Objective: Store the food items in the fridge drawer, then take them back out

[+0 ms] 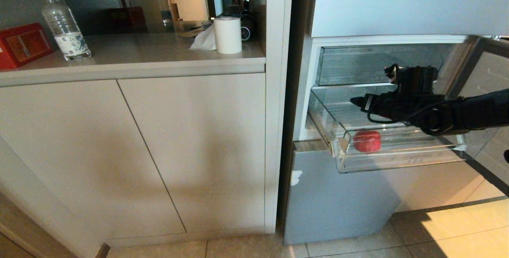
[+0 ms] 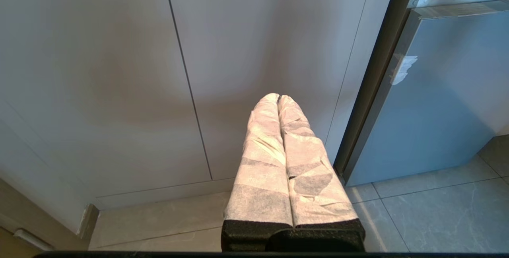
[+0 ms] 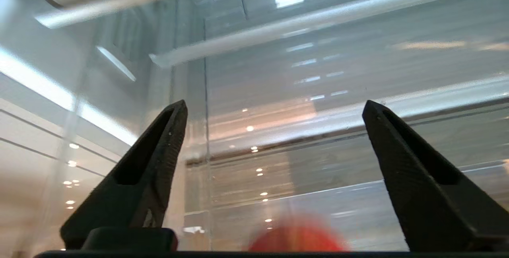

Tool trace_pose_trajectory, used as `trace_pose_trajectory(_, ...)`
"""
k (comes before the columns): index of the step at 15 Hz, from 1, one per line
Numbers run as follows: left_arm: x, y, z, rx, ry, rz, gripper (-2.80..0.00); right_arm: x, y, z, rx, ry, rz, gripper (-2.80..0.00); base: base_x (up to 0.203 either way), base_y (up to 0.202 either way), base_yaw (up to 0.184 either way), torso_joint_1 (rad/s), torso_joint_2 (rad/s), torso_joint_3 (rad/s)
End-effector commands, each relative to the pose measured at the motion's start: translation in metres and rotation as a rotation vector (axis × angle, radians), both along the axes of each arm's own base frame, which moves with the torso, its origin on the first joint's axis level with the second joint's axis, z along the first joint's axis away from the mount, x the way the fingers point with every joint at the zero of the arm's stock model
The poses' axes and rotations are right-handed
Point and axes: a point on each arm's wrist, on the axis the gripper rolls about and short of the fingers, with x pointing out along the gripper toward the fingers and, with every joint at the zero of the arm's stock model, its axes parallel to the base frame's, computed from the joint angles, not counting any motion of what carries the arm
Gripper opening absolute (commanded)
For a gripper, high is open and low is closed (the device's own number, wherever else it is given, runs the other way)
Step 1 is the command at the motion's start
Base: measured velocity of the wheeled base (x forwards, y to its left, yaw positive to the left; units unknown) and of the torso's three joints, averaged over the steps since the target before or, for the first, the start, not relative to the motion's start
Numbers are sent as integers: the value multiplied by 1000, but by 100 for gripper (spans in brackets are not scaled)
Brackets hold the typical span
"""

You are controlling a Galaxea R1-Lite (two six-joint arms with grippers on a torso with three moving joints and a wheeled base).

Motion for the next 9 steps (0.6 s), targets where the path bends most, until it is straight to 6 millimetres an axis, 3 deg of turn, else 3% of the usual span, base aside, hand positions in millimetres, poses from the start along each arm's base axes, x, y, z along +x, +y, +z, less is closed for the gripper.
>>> trace_pose_trajectory(1, 0, 0, 0, 0, 2, 0, -280, -34, -2, 44, -1, -73, 2, 0, 0, 0, 0, 0, 0, 0)
trace_pose_trajectory(2, 0, 0, 0, 0, 2, 0, -280, -59, -3, 65, -1, -102, 1, -280, 0, 0, 0, 0, 0, 0)
trace_pose_trajectory(4, 0, 0, 0, 0, 3, 0, -280, -115, -7, 94, -1, -145, -1, -280, 0, 0, 0, 0, 0, 0)
trace_pose_trajectory(5, 0, 0, 0, 0, 2, 0, -280, -149, -8, 97, -5, -140, -2, -280, 0, 0, 0, 0, 0, 0)
trace_pose_trajectory(9, 0, 0, 0, 0, 2, 0, -280, -284, -16, 60, -60, -104, 8, -280, 0, 0, 0, 0, 0, 0)
